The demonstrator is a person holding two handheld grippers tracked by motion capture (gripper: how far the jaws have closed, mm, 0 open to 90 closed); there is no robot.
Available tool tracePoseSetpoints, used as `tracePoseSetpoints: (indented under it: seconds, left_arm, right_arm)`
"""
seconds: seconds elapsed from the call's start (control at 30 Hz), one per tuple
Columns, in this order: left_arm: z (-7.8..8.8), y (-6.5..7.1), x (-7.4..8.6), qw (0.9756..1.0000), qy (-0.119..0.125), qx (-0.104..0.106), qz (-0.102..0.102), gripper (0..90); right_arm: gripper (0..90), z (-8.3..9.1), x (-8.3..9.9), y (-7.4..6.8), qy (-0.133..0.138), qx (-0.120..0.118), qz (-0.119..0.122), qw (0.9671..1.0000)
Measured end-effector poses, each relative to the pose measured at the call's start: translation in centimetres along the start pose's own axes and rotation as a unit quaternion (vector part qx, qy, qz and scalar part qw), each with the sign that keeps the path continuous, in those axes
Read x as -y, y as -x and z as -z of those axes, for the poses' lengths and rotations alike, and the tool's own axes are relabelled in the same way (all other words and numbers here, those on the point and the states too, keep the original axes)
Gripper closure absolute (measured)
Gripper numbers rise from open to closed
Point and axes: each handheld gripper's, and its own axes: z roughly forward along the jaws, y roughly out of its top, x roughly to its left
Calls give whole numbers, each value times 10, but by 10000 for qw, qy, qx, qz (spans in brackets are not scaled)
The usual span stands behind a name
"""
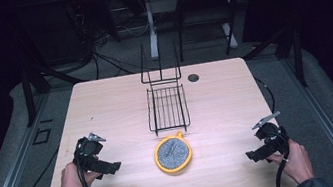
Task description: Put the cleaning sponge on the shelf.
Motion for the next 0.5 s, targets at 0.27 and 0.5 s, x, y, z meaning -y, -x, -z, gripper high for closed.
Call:
tracePoseSetpoints:
  seconds: [0.27,0.5]
  left_arm:
    - [0,11,-12,9998,7,84,-193,3]
    - [-1,21,-24,9993,45,139,-352,3]
  right_arm:
    - [0,0,0,0,-2,-25,-27,10000]
    - [0,0,0,0,-10,-32,-31,10000]
